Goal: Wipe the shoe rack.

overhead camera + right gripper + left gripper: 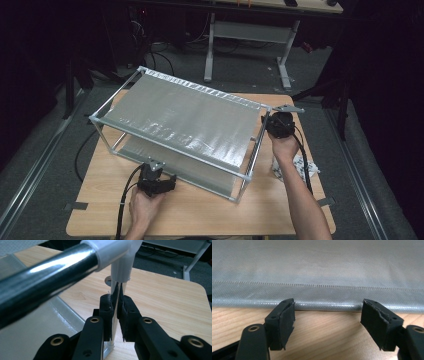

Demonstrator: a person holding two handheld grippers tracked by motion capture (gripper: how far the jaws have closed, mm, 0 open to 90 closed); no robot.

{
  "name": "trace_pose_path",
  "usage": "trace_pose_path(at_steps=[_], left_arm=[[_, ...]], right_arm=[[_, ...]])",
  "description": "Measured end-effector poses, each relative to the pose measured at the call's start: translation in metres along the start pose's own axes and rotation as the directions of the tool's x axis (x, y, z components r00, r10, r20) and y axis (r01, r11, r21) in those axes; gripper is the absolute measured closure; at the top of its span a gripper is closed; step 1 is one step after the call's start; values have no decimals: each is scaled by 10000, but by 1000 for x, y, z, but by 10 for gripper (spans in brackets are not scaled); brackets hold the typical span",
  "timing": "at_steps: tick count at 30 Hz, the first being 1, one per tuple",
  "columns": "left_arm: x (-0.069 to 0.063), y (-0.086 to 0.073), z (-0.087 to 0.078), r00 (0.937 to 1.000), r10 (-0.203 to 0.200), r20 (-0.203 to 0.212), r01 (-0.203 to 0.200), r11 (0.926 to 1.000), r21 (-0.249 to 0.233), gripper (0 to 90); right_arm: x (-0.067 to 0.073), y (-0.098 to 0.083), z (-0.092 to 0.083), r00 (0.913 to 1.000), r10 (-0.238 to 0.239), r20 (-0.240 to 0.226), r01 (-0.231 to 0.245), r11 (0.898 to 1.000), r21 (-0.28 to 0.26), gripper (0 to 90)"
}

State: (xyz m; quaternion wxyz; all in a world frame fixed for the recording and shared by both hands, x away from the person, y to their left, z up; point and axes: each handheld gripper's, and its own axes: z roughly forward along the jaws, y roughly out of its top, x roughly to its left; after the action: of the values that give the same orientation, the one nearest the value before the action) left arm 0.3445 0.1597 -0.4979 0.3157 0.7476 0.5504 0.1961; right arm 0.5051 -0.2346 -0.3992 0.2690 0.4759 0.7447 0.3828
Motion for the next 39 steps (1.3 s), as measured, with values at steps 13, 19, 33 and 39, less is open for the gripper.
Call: trace_pose_path(at_steps=[13, 19, 33, 39], left_arm=[[4, 12, 10, 9996, -50, 278, 50, 10000, 14, 282], [5, 15, 14, 9998, -97, 183, 99, 9999, -118, 285], [19, 28, 24, 9996, -284, -12, 284, 9996, -19, 295], [24, 34, 26, 9996, -117, -245, 118, 9999, 67, 298]], right_arm=[[-12, -20, -23, 10000, 61, -46, -62, 9999, -140, 815], [-15, -28, -32, 9999, 125, 34, -125, 9998, -170, 815], [-10, -39, -44, 9999, 160, 48, -159, 9995, -286, 815], [-7, -41, -48, 10000, 65, 6, -65, 9995, -315, 815]])
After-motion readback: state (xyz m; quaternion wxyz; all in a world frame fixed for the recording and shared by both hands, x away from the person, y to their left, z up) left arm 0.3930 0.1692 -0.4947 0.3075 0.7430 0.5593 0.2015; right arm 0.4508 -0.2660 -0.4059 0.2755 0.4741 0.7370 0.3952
